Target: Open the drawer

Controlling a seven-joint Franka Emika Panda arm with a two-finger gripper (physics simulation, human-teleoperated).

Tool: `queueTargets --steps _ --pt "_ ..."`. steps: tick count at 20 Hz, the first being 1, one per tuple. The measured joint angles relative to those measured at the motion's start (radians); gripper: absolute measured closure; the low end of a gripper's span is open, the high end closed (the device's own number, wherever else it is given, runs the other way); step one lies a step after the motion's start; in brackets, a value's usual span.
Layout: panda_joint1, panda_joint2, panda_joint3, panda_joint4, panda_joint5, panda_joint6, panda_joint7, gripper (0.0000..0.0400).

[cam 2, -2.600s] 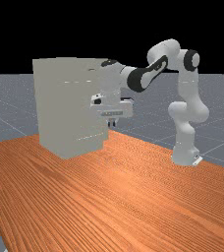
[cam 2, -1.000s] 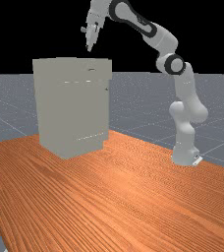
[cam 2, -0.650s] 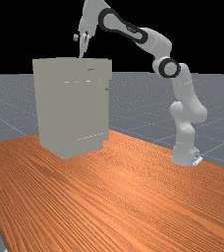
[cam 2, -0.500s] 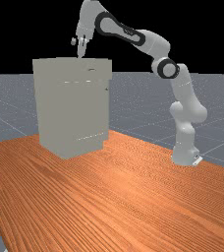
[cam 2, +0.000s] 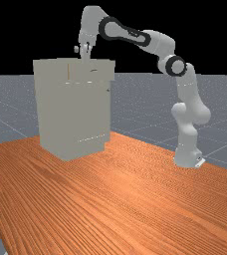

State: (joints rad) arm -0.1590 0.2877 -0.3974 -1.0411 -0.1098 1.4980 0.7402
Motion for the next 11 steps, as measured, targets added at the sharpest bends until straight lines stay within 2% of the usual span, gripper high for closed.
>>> queueTargets --steps 4,11 --pt "0.062 -0.09 0.02 -0.103 0.018 0.007 0.042 0.0" --pt "0.197 -0.264 0.158 -0.287 0.046 -0.01 0.189 0.0"
